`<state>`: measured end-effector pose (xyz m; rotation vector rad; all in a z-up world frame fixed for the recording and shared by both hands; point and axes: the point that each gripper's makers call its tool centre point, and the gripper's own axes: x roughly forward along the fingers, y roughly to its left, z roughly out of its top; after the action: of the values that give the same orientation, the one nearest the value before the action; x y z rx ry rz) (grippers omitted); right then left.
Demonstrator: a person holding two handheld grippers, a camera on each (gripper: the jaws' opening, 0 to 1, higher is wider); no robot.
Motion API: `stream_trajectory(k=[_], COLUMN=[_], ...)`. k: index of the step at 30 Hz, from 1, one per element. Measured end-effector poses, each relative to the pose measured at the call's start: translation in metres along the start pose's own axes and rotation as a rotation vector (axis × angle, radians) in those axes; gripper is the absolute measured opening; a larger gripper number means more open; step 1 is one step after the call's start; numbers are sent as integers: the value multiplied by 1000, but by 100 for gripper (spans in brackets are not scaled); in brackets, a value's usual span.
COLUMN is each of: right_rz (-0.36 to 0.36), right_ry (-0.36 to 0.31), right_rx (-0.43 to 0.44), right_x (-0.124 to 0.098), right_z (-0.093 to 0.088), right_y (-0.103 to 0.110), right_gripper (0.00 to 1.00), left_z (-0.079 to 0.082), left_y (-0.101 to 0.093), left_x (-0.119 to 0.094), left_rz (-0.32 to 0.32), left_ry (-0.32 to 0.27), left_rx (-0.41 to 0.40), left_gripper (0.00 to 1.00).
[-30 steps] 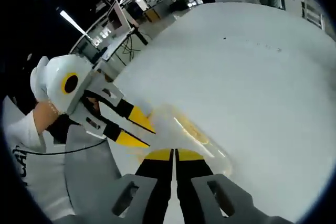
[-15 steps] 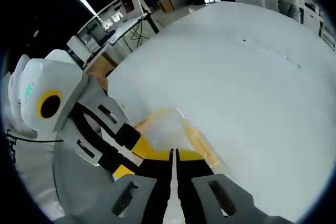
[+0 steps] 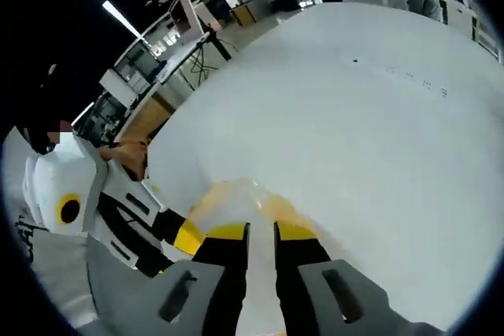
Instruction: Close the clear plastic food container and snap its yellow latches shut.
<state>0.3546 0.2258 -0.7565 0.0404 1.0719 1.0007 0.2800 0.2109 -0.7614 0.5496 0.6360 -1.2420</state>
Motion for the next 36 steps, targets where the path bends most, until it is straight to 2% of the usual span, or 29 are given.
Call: stream_trajectory(k=[2, 3, 7, 9, 10, 11, 12, 13, 15, 18, 22, 26, 30, 36], right_rz=[6, 5, 28, 55, 53, 54, 52, 54, 64, 69, 89, 106, 120, 118], right_ry=[-3, -4, 48, 80, 87, 91, 91, 96, 110, 133, 141, 149, 157, 160], right_rx=[-1, -4, -52, -69, -78, -78, -79, -78, -97, -114, -122, -120, -137, -131], right_x=[-1, -1, 1, 5, 7, 7, 8, 9, 11, 16, 19, 19, 18, 17], right_z=[2, 3, -5, -9, -10, -11, -10, -10, -10, -11, -12, -14, -17, -19], right_y=[-1, -1, -4, -5, -8, -9, -12, -15, -15, -15, -11, -8, -6, -4], right_gripper=[12, 13, 23, 23, 22, 23, 22, 21, 21, 22, 25, 25, 25, 24], left_z=[-2, 2, 0, -1, -11, -7, -14, -12, -14, -14, -13, -11, -8, -9], left_y=[-2, -4, -5, -5, -4, -3, -2, -5, -9, -13, -11, -7, -4, -7], left_x=[1, 1, 2, 2, 2, 2, 0, 0, 2, 5, 7, 6, 6, 9], left_rz=[7, 6, 12, 19, 26, 37, 58, 62, 63, 60, 77, 79, 60, 62], left_ry=[10, -13, -2, 1, 63, 36, 78, 70, 96, 95, 107, 108, 98, 116], left_rx=[67, 83, 48, 47, 81, 169, 210, 301, 363, 357, 382, 358, 297, 306], left_gripper=[21, 21, 21, 23, 26, 29, 29, 30, 33, 39, 39, 36, 31, 31])
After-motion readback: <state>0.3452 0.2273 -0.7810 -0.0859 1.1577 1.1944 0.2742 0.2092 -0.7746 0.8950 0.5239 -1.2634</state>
